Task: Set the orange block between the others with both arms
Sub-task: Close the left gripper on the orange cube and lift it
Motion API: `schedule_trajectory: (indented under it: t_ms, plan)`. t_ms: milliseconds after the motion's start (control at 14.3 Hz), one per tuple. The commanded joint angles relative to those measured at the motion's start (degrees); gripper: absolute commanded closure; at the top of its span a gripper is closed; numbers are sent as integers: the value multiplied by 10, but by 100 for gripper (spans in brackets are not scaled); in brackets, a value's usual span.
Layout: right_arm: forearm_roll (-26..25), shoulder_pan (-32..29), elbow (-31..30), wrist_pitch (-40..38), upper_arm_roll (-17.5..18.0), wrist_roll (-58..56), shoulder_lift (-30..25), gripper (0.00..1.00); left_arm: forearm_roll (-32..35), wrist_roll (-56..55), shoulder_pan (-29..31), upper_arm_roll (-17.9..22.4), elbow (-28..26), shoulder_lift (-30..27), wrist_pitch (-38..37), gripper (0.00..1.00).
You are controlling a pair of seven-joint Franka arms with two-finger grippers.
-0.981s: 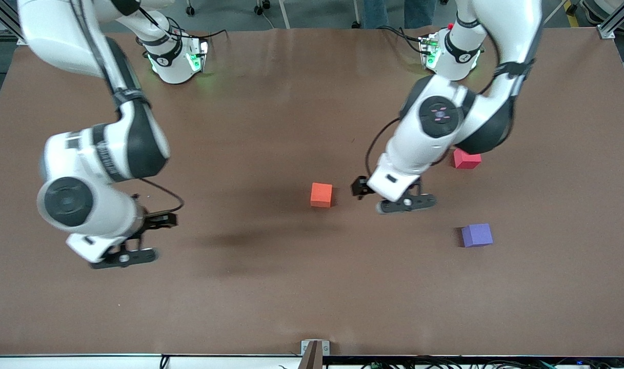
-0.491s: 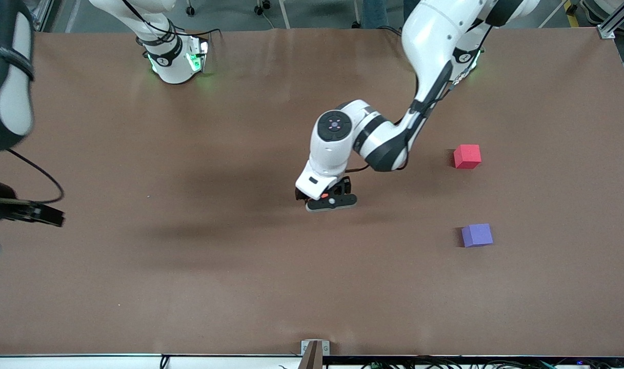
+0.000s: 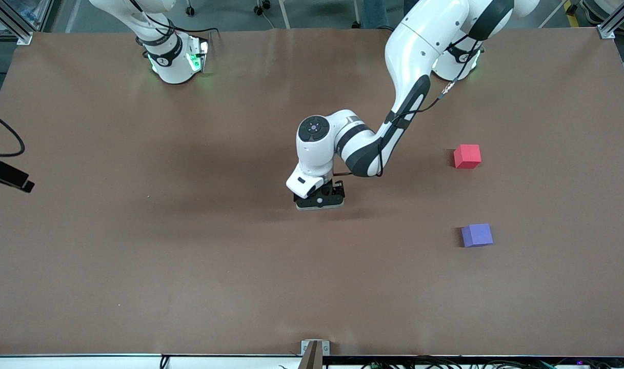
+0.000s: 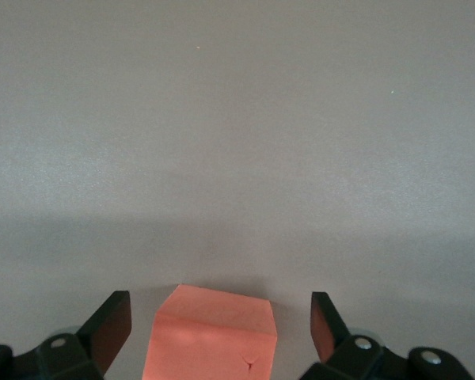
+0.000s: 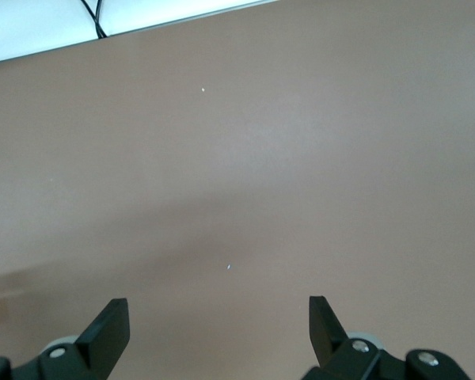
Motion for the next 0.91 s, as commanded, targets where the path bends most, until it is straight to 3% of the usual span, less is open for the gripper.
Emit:
schedule_trajectory:
  t_ms: [0,140,421,561,631,701,841]
  plan:
    - [13,35,-59,16,-38,1,-51,0,16,-7,-12,4,-4,1,-3,0]
    - [14,46,-59,15,-56,-46,-59,0,17,-7,-14,4,-11,0,-3,0]
    - [18,23,-63,-6,-54,-61,-71,0,22,-6,-20,4,-37,-4,-2,1]
    - [18,23,-70,-6,-55,-65,-73,0,19,-9,-21,4,-36,-4,-2,17]
    - [18,26,-84,1,-54,-66,-82,0,21,-21,-21,4,-36,-4,-2,40]
    - [17,29,-107,10,-52,-66,-94,0,22,-31,-21,4,-37,-4,-2,54]
    - [15,38,-158,40,-52,-77,-125,0,21,-33,-20,4,-36,-5,-2,69]
